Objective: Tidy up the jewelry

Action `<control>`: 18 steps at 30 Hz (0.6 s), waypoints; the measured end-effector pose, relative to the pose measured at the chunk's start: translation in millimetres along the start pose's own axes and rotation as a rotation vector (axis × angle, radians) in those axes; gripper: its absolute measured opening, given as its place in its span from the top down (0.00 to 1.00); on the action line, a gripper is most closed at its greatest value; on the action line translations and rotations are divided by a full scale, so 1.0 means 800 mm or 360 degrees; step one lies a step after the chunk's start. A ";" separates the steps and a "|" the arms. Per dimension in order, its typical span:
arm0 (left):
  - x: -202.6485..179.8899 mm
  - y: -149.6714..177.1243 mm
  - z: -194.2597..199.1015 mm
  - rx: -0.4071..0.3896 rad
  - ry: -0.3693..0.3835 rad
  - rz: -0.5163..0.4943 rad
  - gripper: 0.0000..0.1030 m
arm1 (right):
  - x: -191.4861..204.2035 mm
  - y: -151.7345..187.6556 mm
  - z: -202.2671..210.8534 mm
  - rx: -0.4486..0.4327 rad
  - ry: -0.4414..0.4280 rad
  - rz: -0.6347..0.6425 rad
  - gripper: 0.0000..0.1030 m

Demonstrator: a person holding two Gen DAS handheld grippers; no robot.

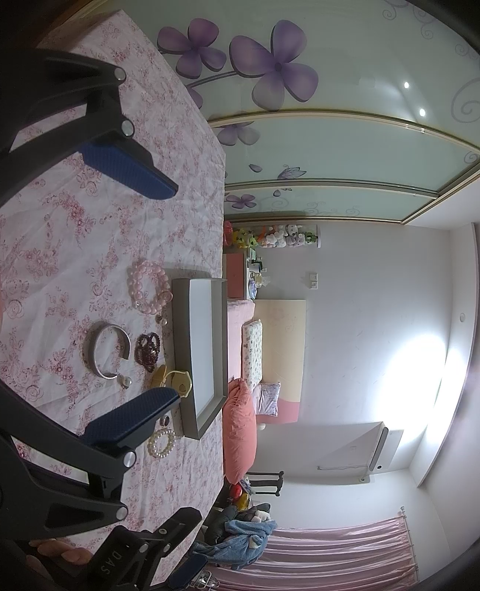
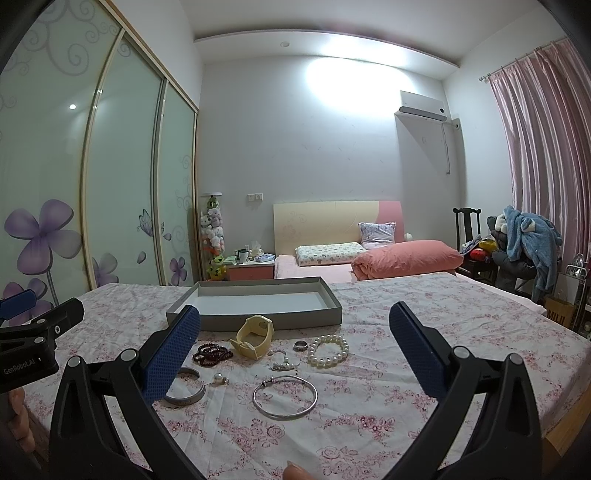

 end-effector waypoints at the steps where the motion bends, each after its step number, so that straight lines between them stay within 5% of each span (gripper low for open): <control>1: 0.000 0.000 0.000 0.0000 -0.0001 0.0000 0.04 | 0.000 0.000 0.000 0.0000 0.0000 0.0000 0.02; 18: 0.001 0.004 -0.003 0.0005 0.0001 -0.0002 0.04 | 0.001 0.001 0.000 0.0004 -0.0001 -0.0002 0.02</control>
Point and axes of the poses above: each gripper's, at about its wrist camera, not at the fingertips, and z roughly against the way its jaws point, x to its left, y to its underside, the point moved 7 cm from there along -z, roughly the way its jaws point, and after that the axes turned 6 degrees about x, right-handed, at the moved point
